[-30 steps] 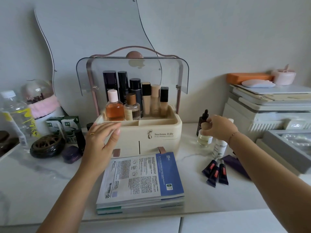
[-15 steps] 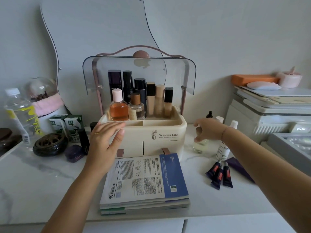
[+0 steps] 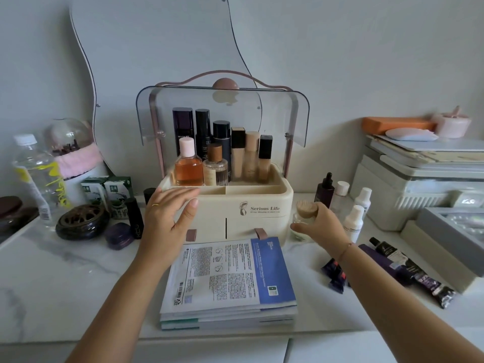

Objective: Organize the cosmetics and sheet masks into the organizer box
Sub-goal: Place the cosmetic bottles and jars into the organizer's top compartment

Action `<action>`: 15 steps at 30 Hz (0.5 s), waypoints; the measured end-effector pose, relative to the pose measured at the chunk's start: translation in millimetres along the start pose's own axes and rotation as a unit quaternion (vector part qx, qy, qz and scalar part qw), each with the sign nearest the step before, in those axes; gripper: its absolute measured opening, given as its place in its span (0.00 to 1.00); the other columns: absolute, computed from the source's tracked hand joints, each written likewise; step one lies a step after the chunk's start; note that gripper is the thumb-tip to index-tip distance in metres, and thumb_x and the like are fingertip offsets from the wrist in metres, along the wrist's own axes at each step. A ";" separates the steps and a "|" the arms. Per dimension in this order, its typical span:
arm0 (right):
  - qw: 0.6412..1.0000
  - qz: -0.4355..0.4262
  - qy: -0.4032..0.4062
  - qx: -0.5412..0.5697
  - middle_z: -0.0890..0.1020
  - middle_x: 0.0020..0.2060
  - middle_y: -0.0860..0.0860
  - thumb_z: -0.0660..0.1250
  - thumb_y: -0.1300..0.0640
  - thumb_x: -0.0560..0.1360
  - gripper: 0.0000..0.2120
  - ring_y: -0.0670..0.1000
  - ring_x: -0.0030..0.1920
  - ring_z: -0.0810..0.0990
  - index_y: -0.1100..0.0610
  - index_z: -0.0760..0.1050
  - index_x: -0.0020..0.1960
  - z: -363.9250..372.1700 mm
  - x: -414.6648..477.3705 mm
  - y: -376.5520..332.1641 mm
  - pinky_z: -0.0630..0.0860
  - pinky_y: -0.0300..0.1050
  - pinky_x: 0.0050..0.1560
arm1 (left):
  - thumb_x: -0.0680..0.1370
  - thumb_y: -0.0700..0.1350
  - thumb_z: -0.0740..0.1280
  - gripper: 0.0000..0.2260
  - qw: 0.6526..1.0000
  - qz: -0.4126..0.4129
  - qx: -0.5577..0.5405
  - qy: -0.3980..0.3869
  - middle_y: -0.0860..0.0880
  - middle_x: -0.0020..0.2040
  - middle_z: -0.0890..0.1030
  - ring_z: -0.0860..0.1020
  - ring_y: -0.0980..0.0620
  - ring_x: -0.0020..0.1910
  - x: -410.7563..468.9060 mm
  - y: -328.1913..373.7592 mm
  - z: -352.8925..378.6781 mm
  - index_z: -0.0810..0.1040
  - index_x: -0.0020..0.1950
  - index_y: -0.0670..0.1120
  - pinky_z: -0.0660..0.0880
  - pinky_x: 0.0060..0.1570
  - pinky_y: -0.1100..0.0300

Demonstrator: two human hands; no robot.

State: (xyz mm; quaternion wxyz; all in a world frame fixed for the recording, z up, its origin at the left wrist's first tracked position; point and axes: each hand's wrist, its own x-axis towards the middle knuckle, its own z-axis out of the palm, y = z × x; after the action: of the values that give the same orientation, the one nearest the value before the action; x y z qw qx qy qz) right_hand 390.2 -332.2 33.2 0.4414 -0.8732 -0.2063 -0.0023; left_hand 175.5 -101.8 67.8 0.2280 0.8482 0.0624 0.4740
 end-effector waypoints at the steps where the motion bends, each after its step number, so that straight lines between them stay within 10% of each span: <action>1: 1.000 -0.005 0.003 -0.006 0.76 0.44 0.44 0.77 0.53 0.64 0.23 0.44 0.44 0.75 0.54 0.71 0.55 -0.6 -3.9 -0.9 0.65 0.29 0.37 | 0.79 0.48 0.59 0.15 1.000 -0.001 -0.001 0.001 0.55 0.58 0.78 0.72 0.62 0.59 0.1 0.2 0.0 0.80 0.60 0.44 0.55 0.72 0.58; 10: 0.946 -0.143 0.263 0.127 0.78 0.39 0.33 0.77 0.47 0.61 0.22 0.33 0.42 0.78 0.41 0.70 0.50 -42.0 -88.3 -74.0 0.74 0.26 0.38 | 0.79 0.49 0.60 0.15 1.000 -0.006 -0.011 0.009 0.56 0.58 0.78 0.68 0.72 0.58 -0.8 -2.1 2.3 0.80 0.60 0.46 0.59 0.71 0.46; 15: 0.953 -0.237 0.102 0.157 0.81 0.42 0.36 0.77 0.47 0.60 0.23 0.36 0.44 0.80 0.42 0.72 0.52 -28.5 -81.8 -139.6 0.75 0.28 0.44 | 0.79 0.53 0.58 0.19 1.000 -0.005 -0.021 0.012 0.54 0.57 0.79 0.74 0.59 0.59 0.2 -0.4 2.5 0.80 0.59 0.44 0.64 0.67 0.40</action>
State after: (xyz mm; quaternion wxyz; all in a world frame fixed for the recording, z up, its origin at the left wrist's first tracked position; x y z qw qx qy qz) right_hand 269.9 -310.2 142.8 0.5787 -0.7140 -0.3585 -0.1635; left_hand 177.7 -102.2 66.6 0.2471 0.8372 0.0595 0.4843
